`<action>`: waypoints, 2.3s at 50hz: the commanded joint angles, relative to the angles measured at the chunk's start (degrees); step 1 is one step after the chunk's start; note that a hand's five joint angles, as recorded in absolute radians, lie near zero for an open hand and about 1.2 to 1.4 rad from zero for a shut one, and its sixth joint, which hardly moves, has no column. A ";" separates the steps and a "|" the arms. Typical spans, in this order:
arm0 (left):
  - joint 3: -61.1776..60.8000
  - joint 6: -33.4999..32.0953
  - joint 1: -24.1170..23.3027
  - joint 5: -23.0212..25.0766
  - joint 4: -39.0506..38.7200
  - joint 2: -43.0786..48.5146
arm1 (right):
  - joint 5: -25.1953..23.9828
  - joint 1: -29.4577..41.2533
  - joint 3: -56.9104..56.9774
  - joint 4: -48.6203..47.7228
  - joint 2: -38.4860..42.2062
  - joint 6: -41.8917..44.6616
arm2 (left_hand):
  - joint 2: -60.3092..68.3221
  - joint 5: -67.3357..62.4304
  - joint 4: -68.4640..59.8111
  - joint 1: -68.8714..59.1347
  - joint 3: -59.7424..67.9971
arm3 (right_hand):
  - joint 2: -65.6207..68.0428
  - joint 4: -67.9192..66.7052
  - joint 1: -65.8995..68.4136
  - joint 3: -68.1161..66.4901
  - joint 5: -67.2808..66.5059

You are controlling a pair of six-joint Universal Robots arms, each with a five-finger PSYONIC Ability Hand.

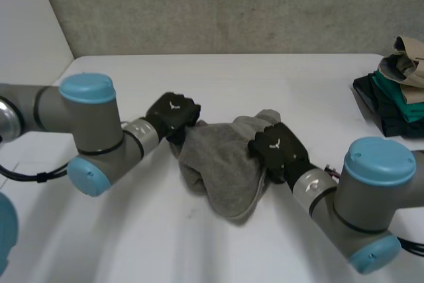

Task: Fold the laundry.

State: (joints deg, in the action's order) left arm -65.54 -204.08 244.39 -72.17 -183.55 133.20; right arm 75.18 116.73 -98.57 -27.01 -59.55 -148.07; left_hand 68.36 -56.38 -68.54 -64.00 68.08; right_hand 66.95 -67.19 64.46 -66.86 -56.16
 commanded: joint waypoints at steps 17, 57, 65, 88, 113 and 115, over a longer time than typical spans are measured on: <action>-10.92 -0.35 7.68 -8.51 2.40 -37.30 | 2.60 -8.97 28.16 41.59 -22.72 0.94 | 11.64 -13.62 -11.46 -16.00 11.92 | 13.05 -12.81 15.54 -13.14 -13.84; -8.38 26.18 -10.77 -6.93 1.27 -0.66 | 4.44 0.43 25.53 40.46 -23.33 0.24 | -32.51 30.52 32.69 28.14 -32.22 | 13.05 -12.81 15.54 -13.14 -13.84; -9.60 28.12 -11.13 -9.12 -1.64 -7.93 | 6.55 -0.36 25.36 40.63 -25.26 0.94 | 11.64 -13.62 -11.46 -16.00 11.92 | 13.05 -12.81 15.54 -13.14 -13.84; 0.84 15.74 4.61 -6.67 -2.60 -22.74 | 6.38 -0.19 24.30 44.41 -24.93 -3.36 | 11.64 -13.62 -11.46 -16.00 11.92 | 13.05 -12.81 15.54 -13.14 -13.84; -23.74 13.45 5.57 -15.46 -6.30 -29.12 | 20.18 0.61 23.25 26.40 -3.38 -1.17 | -36.47 34.49 36.65 32.10 -36.19 | 13.05 -12.81 15.54 -13.14 -13.84; -29.45 13.45 6.19 -15.37 -2.79 -33.25 | 20.61 -0.71 23.60 25.17 -2.59 -0.12 | -27.23 25.25 27.41 22.86 -26.95 | 13.05 -12.81 15.54 -13.14 -13.84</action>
State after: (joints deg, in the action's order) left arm -81.82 -190.75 247.48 -86.87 -192.71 110.03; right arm 95.58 117.71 -75.68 1.46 -63.19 -150.58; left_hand 26.03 -16.12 -26.08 -27.58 25.95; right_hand 67.27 -68.62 64.46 -68.17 -56.73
